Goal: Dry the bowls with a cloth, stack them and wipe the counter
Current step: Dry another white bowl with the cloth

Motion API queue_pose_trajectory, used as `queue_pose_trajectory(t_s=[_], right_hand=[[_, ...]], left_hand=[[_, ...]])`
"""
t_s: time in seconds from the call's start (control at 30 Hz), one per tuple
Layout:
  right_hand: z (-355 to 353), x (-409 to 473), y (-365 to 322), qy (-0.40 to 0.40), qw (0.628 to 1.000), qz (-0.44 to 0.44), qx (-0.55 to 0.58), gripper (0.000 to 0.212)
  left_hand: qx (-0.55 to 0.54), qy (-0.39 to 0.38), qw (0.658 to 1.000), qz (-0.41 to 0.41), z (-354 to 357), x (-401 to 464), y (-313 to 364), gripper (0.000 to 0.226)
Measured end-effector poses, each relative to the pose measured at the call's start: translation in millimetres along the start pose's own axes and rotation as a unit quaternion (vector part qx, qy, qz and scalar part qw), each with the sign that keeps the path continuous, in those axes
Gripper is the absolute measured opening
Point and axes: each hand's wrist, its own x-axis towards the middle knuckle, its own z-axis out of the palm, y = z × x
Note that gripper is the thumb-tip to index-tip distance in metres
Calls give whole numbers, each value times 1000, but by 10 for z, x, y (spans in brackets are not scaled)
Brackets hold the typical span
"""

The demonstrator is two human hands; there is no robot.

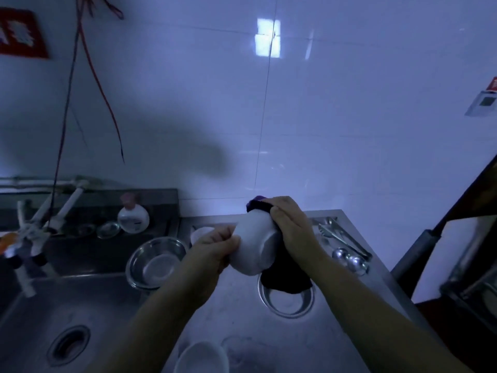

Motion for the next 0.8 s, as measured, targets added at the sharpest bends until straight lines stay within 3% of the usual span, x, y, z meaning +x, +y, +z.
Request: queue_pose_trajectory(t_s=[0.13,0.3,0.37,0.47,0.63,0.8], right_hand=[[231,-121,207,-43,993,5,-106,30],[459,-439,632,-36,982,72,-172,32],[507,-570,740,4,981,107,-159,54],[536,-702,781,41,981,136,-130,77],[520,-783,818,55,981,165,-81,81],[530,-819,985,77,970,211,-94,72]], left_hand=[[125,-28,992,-12,-243,-75,-220,18],[167,-68,981,-67,-655,-288,-568,16],[230,-70,969,-64,-810,-393,-752,15],[457,-85,885,-20,-1015,-573,-1083,16],[639,-157,749,83,-1184,-854,-1415,15],[658,-243,692,174,-1291,-950,-1638,35]])
